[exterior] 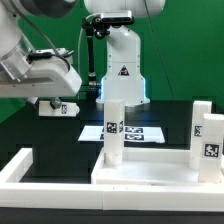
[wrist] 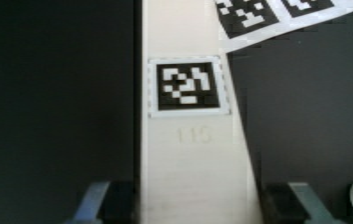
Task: Assemble desk
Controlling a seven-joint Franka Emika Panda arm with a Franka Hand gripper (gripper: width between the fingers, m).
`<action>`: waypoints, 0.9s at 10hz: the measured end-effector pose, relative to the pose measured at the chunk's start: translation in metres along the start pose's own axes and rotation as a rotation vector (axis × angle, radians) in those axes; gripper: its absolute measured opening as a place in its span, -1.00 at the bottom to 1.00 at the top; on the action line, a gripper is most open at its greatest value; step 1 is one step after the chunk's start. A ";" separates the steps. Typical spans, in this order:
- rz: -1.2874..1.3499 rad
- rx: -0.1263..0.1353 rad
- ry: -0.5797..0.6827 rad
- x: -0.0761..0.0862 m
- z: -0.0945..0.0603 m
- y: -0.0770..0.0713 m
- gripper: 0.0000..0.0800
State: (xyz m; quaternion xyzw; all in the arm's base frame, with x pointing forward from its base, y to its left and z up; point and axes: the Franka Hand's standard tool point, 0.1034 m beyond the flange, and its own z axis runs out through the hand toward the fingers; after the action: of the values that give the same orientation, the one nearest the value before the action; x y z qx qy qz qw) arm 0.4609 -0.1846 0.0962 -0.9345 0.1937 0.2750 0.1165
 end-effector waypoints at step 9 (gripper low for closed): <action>-0.154 -0.107 0.774 0.036 -0.116 -0.061 -0.27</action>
Offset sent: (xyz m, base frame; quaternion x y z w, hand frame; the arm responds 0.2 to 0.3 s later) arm 0.0851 0.0017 0.0956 -0.1029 0.2636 -0.0815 0.9557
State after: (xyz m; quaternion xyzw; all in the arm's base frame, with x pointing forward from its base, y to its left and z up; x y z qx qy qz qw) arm 0.5694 -0.1781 0.1781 -0.9856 0.1380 -0.0971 0.0064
